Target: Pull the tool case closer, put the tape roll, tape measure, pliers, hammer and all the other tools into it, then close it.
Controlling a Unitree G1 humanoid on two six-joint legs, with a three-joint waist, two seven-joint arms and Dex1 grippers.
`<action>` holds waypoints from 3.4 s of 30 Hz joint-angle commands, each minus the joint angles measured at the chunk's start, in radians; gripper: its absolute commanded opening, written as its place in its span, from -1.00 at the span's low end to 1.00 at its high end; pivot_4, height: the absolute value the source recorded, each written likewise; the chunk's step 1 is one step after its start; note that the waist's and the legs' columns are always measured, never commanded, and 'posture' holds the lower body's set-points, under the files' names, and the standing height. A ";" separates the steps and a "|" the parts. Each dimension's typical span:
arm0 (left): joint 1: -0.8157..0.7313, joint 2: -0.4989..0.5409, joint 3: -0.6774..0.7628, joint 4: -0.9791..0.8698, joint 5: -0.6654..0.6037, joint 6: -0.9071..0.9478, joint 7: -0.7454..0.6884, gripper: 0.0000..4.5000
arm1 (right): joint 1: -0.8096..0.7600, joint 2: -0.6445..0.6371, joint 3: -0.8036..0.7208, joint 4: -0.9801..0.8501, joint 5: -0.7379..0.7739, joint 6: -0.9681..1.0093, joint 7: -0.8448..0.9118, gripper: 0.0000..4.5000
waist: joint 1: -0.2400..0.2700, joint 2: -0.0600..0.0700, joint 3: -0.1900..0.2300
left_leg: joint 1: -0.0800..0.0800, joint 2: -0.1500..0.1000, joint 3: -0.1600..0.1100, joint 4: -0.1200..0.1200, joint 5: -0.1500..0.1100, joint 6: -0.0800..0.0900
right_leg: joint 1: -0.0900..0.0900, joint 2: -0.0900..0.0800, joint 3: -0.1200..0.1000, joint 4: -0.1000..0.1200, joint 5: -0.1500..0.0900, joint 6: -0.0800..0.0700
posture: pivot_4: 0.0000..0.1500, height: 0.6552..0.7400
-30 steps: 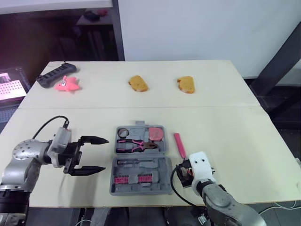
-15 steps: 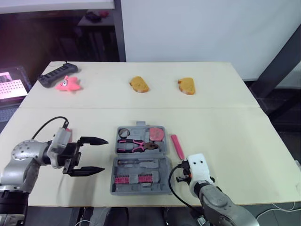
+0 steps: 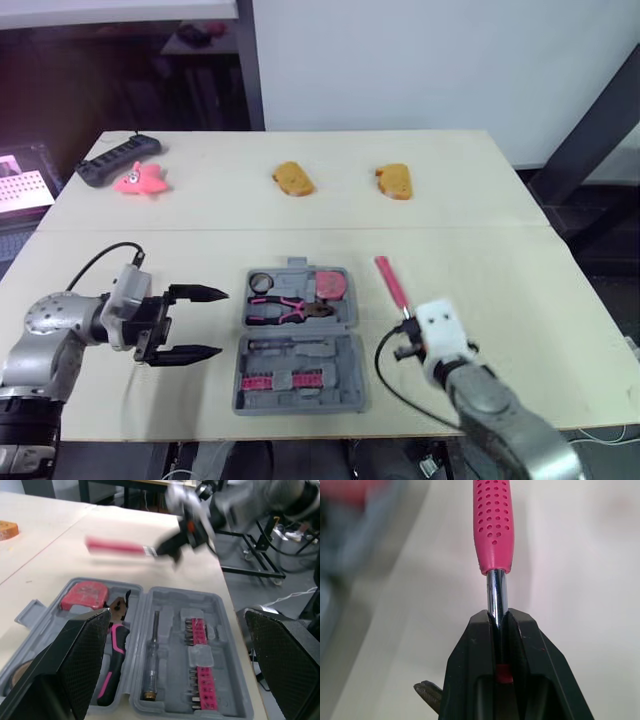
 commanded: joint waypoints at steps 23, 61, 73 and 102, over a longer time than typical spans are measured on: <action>0.216 0.066 0.226 -0.172 -0.037 0.060 0.047 1.00 | -1.049 -0.185 0.638 0.176 0.307 0.477 0.743 -0.97 | 0.000 0.005 0.003 | -0.004 0.000 -0.001 0.000 0.000 0.000 | -0.005 -0.002 -0.003 0.000 0.000 0.000 | 1.00 1.00; 0.270 0.061 0.235 -0.212 -0.039 0.081 0.031 1.00 | -1.023 -0.019 0.783 0.346 0.252 0.499 0.584 -0.39 | -0.030 0.005 0.003 | -0.005 0.000 -0.001 0.000 0.000 0.000 | -0.007 -0.001 -0.003 0.001 0.001 0.000 | 1.00 1.00; 0.271 0.062 0.235 -0.218 -0.042 0.086 0.035 1.00 | -0.969 -0.004 0.665 0.303 0.265 0.448 0.608 0.94 | -0.028 0.005 0.003 | -0.006 0.000 -0.001 0.000 0.000 0.000 | -0.007 -0.002 -0.003 0.001 0.001 0.000 | 1.00 1.00; 0.242 0.064 0.233 -0.217 -0.034 0.111 0.042 1.00 | -0.616 -0.242 0.564 0.213 0.075 -0.056 0.814 -0.98 | -0.025 0.005 0.003 | -0.006 0.000 -0.001 0.000 0.000 0.000 | -0.007 -0.001 -0.003 0.001 0.001 0.000 | 1.00 1.00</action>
